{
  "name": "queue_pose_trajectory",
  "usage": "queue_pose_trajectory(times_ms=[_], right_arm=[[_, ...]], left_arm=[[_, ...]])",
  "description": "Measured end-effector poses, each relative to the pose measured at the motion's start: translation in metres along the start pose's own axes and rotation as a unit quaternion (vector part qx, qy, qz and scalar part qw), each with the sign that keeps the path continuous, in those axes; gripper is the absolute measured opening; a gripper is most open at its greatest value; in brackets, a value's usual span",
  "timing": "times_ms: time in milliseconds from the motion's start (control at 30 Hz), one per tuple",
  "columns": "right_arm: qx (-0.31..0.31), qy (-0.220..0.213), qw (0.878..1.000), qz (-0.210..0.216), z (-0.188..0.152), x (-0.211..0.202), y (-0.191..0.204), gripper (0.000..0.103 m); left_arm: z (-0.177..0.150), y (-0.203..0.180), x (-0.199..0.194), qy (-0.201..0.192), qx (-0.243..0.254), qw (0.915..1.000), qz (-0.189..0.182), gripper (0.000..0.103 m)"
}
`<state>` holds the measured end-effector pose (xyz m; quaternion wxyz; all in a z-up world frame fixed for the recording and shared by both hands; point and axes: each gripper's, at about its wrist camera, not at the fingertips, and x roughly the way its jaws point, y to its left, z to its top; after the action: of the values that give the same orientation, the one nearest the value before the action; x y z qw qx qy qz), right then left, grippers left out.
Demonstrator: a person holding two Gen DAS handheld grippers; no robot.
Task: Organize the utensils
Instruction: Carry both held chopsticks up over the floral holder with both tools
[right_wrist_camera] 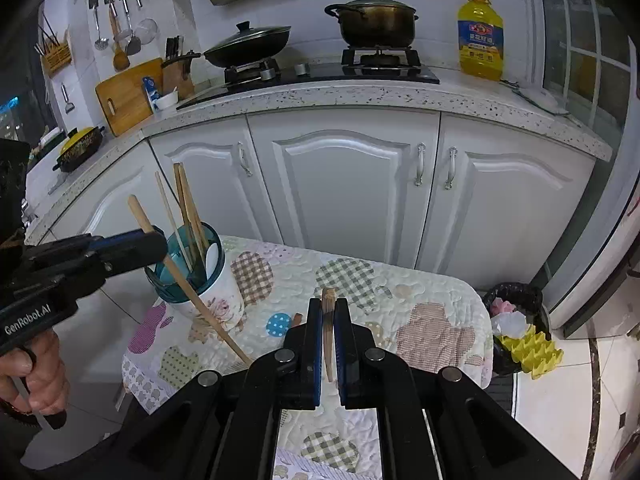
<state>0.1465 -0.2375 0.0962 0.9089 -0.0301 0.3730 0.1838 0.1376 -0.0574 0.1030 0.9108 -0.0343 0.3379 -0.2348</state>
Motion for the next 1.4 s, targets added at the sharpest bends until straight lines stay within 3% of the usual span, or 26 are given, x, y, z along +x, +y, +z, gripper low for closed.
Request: queue_pose_trajectory(times_ms=[667, 1000, 1400], right_arm=[[-0.012, 0.002, 1.000, -0.014, 0.000, -0.005, 0.007, 0.005], [-0.022, 0.000, 1.000, -0.011, 0.004, -0.007, 0.015, 0.005], [-0.033, -0.003, 0.999, -0.011, 0.011, -0.009, 0.026, 0.005]], left_arm=[[-0.021, 0.020, 0.013, 0.043, -0.009, 0.9989, 0.016, 0.004], [-0.023, 0.040, 0.001, 0.036, -0.016, 0.9988, 0.028, 0.004], [-0.019, 0.030, 0.004, 0.037, 0.004, 0.9991, 0.019, 0.004]])
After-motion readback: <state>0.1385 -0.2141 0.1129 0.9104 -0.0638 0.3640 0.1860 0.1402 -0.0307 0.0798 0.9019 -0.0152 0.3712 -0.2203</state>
